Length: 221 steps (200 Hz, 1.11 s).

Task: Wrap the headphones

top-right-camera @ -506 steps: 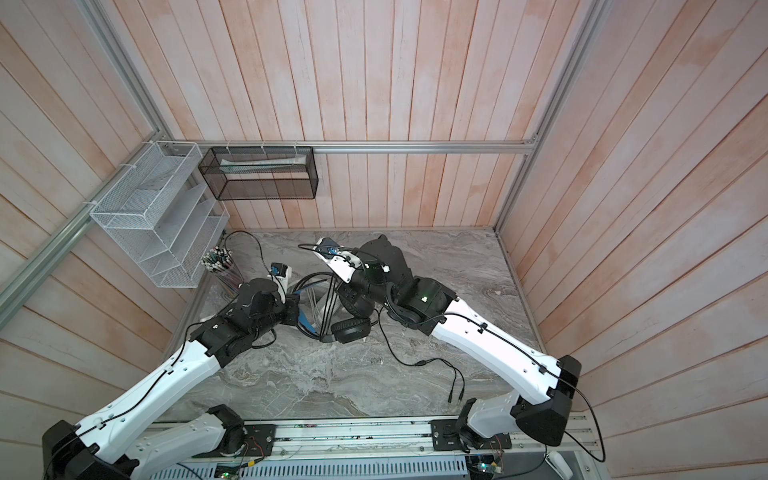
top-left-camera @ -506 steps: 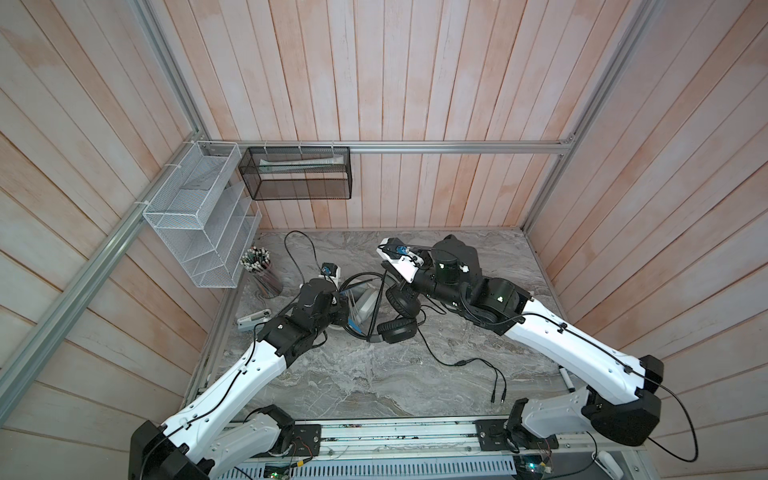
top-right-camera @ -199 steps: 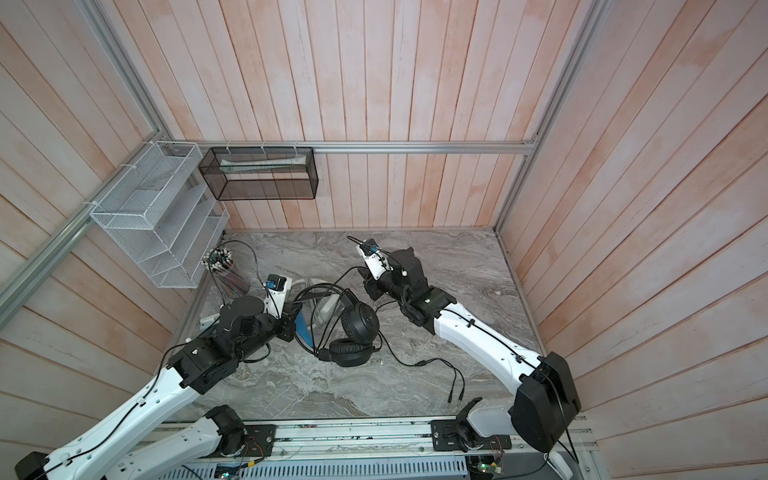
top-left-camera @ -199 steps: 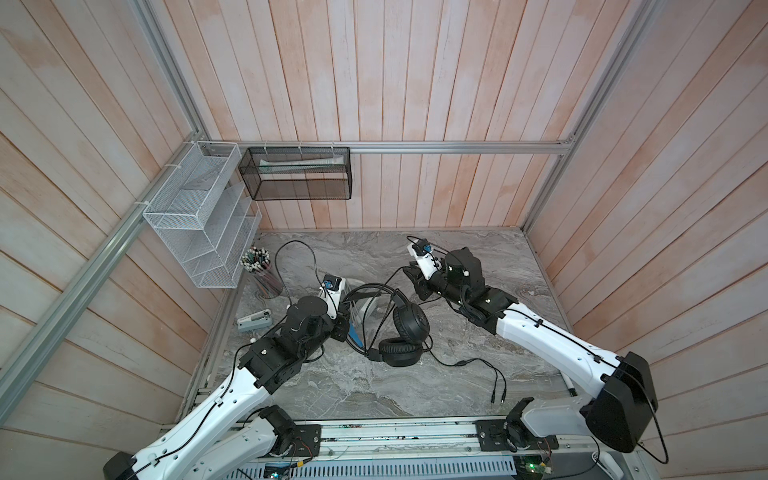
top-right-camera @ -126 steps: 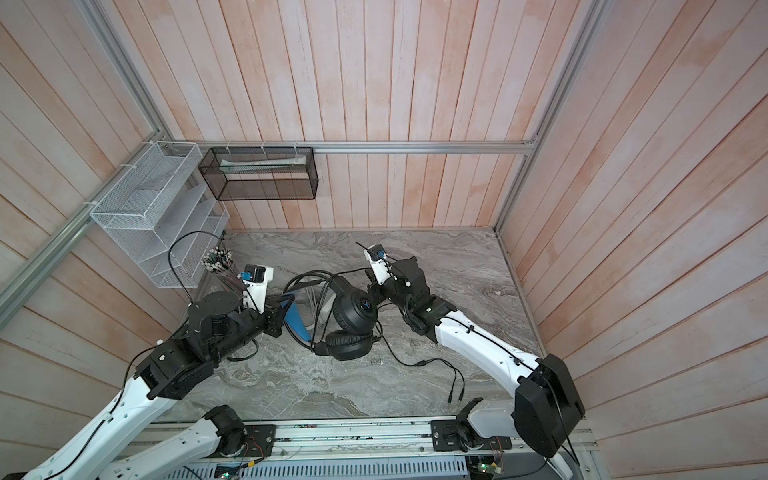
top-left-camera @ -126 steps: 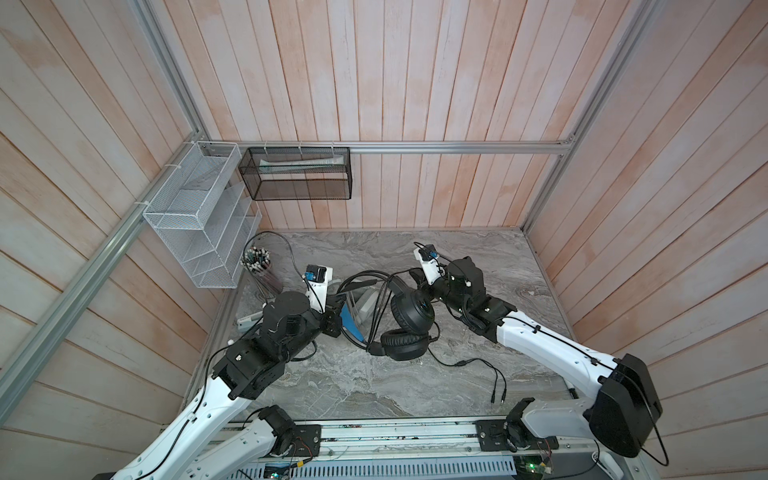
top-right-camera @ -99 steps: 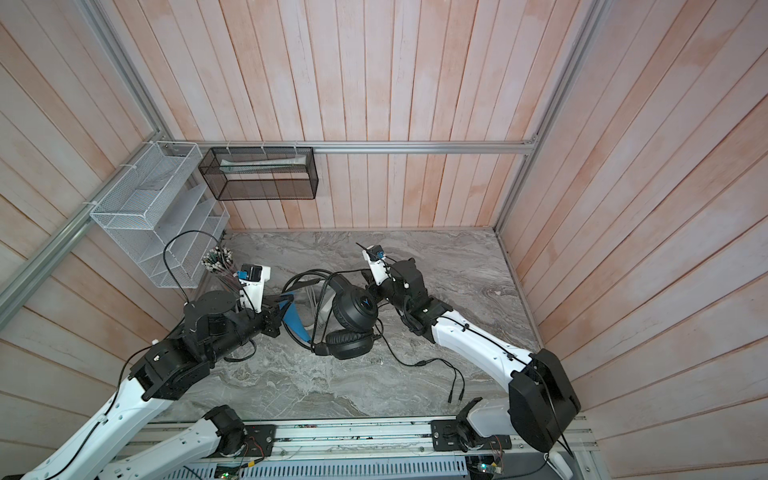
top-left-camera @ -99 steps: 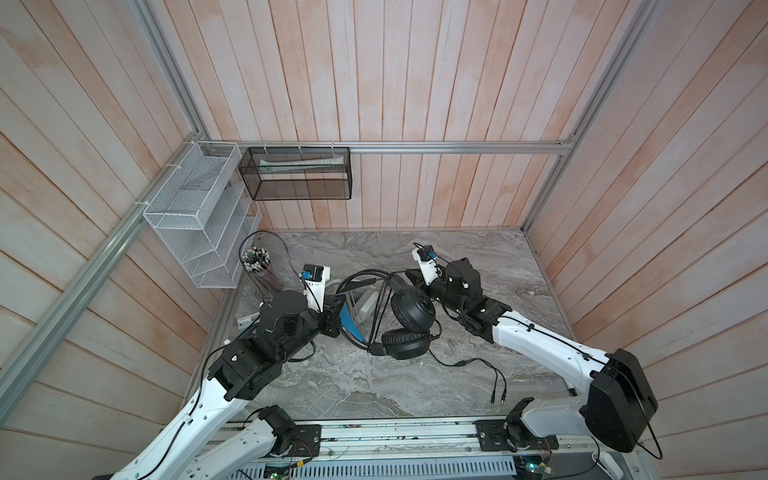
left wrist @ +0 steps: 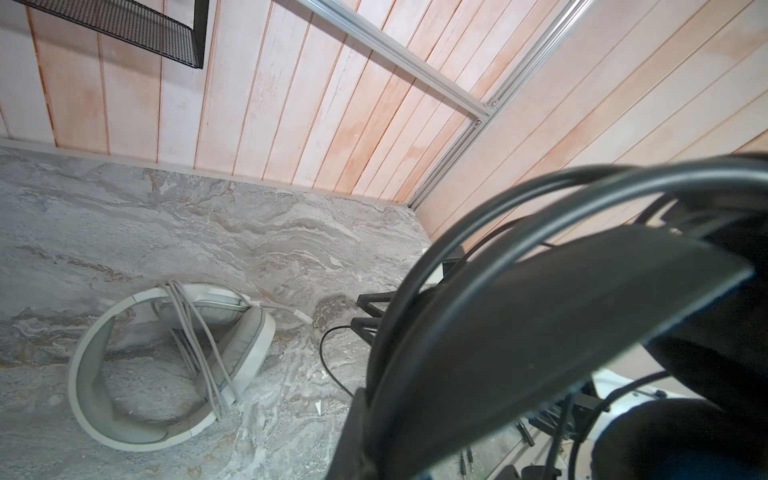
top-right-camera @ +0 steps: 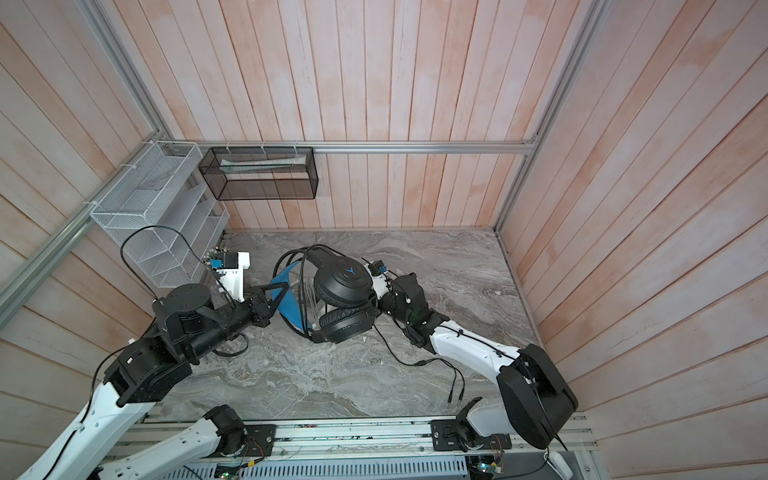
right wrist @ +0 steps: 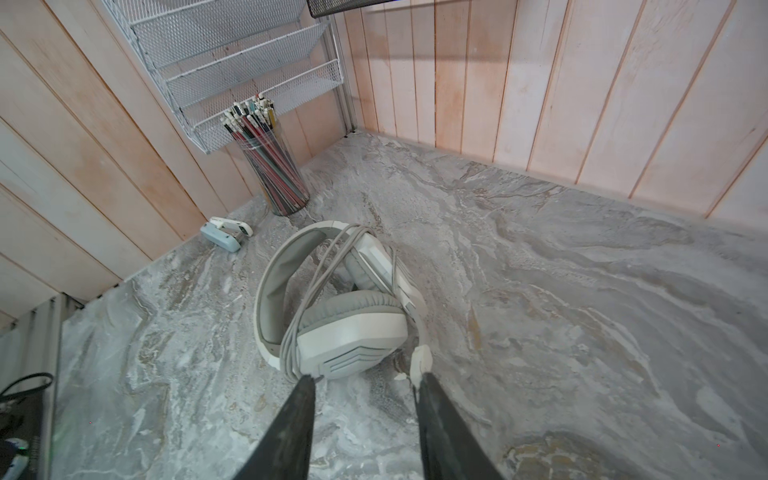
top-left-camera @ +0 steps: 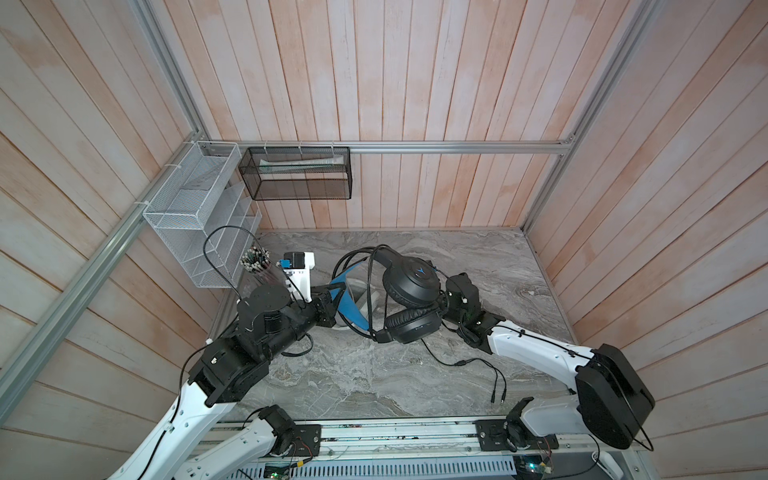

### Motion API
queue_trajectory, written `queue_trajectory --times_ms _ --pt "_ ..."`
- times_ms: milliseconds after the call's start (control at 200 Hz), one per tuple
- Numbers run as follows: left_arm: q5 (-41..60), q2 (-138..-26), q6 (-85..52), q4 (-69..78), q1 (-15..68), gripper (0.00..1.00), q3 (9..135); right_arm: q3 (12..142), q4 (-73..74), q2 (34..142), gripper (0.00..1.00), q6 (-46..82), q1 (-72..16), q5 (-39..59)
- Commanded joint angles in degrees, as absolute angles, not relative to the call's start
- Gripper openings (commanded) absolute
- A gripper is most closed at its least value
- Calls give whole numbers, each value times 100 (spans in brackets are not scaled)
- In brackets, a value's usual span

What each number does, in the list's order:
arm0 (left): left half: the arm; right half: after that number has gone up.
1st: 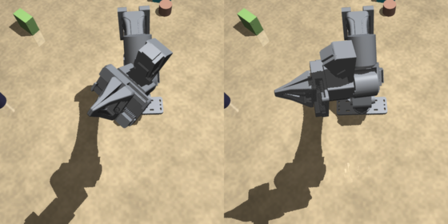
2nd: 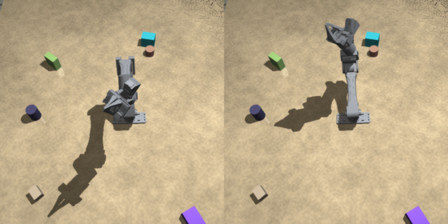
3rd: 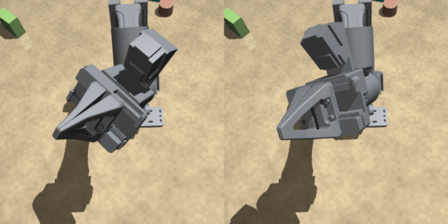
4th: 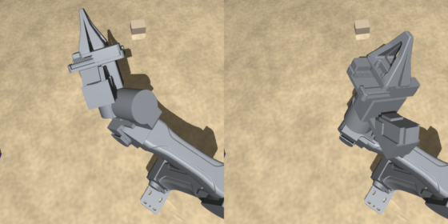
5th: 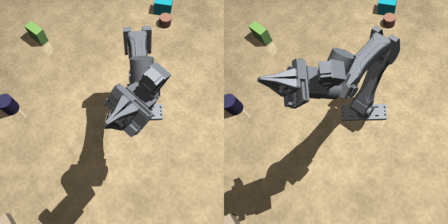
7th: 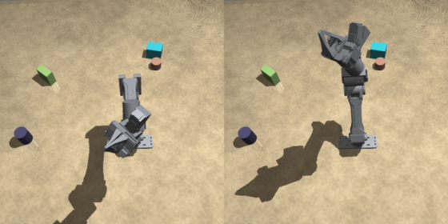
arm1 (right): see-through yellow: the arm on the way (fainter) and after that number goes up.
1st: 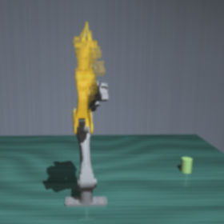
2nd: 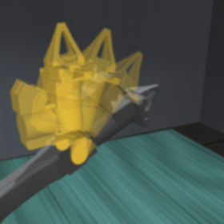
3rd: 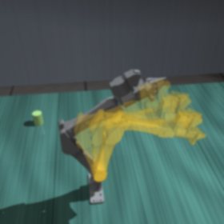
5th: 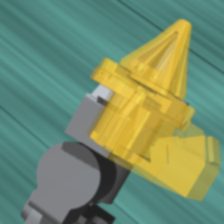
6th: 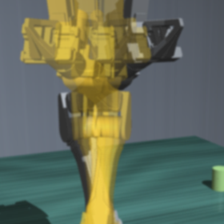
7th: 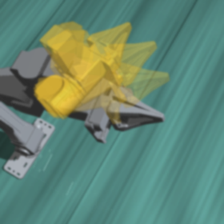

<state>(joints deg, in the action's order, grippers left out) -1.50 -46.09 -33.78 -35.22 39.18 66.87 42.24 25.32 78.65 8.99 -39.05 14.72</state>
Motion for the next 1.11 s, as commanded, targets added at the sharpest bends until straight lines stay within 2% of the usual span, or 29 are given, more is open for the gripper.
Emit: queue_trajectory --times_ms 0,280,365,430,520,595,725,875,1100 --pt "-271 -4613 -3926 -3251 3928 0 7141 4017 2910 7816 48 971 -3883 1642" --pt "-645 -5182 -3966 -3856 3929 0 8225 3012 3519 7251 60 1277 -3923 1881" --pt "-590 -5375 -3942 -3854 3929 0 8359 2643 3640 7004 69 1418 -4039 1897" --pt "-576 -5509 -3920 -3898 3923 0 8481 2357 3653 6777 72 1432 -4241 1670" --pt "-481 -5662 -3894 -3922 3912 0 8645 2002 3839 6509 89 1504 -4422 1329" --pt "-416 -5749 -3879 -3922 3911 0 8765 1868 4037 6463 92 1579 -4426 1212" --pt "-387 -5865 -3884 -3974 3902 0 9009 2035 4268 6815 93 1640 -4447 1048" --pt "-368 -5945 -3935 -4035 3907 0 9213 2332 4663 7671 89 1668 -4376 697" --pt "-224 -6024 -4082 -4041 3902 0 9397 2715 5449 9208 82 2101 -4146 1063"
